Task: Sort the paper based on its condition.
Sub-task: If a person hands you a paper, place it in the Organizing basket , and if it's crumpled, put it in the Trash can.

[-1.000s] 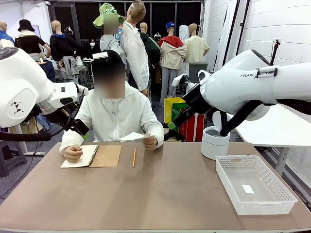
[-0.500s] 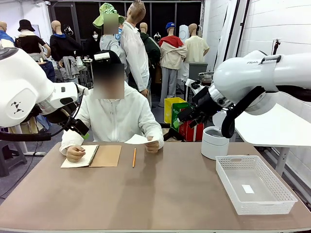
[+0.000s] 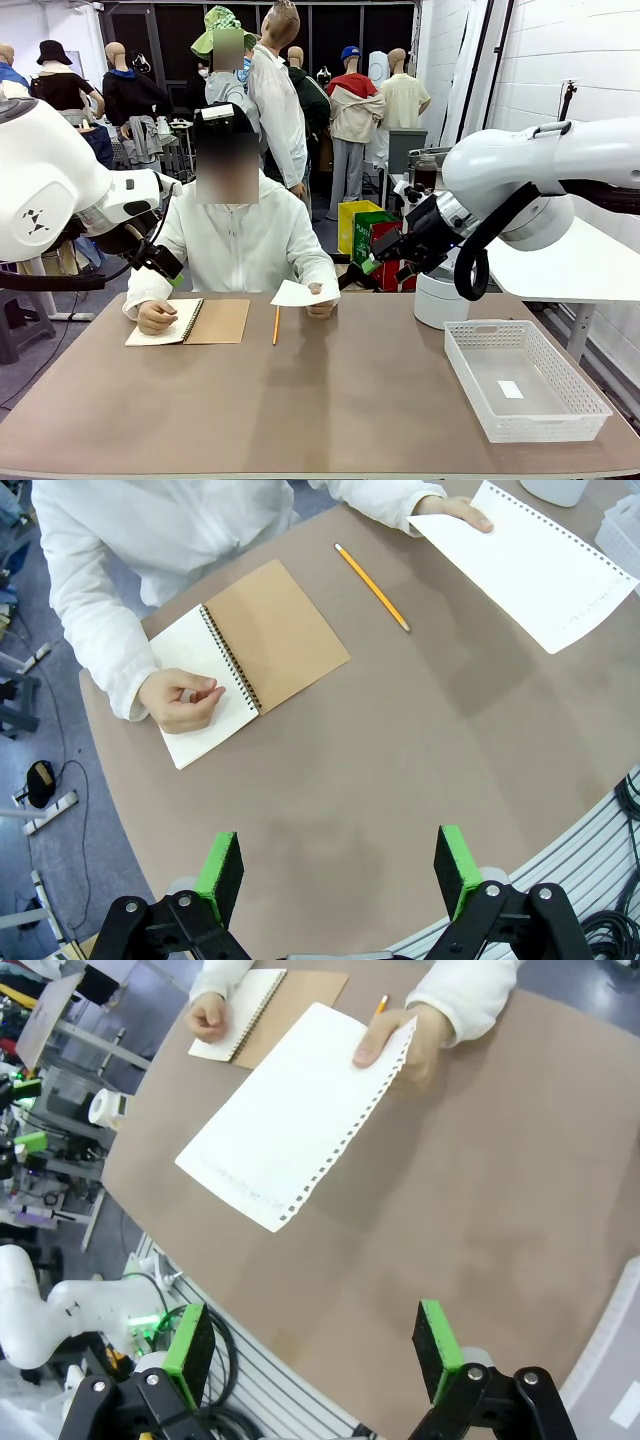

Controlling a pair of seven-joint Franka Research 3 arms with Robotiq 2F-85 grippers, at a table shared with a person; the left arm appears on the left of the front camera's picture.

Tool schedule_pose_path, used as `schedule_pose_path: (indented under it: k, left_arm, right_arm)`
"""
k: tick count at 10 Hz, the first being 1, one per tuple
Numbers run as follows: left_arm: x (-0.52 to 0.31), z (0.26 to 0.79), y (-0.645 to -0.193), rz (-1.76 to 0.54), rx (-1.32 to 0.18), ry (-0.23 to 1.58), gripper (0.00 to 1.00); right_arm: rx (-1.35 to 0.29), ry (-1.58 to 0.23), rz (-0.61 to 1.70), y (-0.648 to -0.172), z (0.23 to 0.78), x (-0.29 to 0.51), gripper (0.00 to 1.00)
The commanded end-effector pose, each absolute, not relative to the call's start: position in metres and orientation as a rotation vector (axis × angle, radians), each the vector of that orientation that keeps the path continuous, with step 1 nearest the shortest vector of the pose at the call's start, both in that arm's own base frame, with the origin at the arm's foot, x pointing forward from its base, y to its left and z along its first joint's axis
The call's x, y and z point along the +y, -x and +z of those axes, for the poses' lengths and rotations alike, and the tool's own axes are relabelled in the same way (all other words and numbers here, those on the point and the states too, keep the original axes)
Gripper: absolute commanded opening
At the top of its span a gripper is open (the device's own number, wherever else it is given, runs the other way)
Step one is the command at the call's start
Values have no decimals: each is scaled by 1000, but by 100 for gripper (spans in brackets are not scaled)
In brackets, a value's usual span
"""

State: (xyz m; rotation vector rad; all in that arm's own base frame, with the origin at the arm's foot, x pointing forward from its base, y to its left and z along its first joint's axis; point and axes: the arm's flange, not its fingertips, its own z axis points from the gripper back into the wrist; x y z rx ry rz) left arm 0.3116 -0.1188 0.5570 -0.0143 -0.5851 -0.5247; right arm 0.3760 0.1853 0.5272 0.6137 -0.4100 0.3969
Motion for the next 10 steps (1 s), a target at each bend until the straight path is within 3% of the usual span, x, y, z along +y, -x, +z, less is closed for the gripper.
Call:
schedule_pose_path:
  k: [1,3,6,10]
  left_arm:
    - [-118,557,-312,-522,-589,22,100]
    - [-118,557,-312,-522,-589,22,100]
    - [-118,557,-312,-522,-589,22,100]
    - [-118,557,-312,-522,-589,22,100]
  right_arm:
    - [-414,-638,402,-377,532,185,100]
    - [-416,-614,398,-376,530,185,100]
    - [-110,-886,-53,-419,508,176,100]
    - [155,-1099,-314,-449,454,166,100]
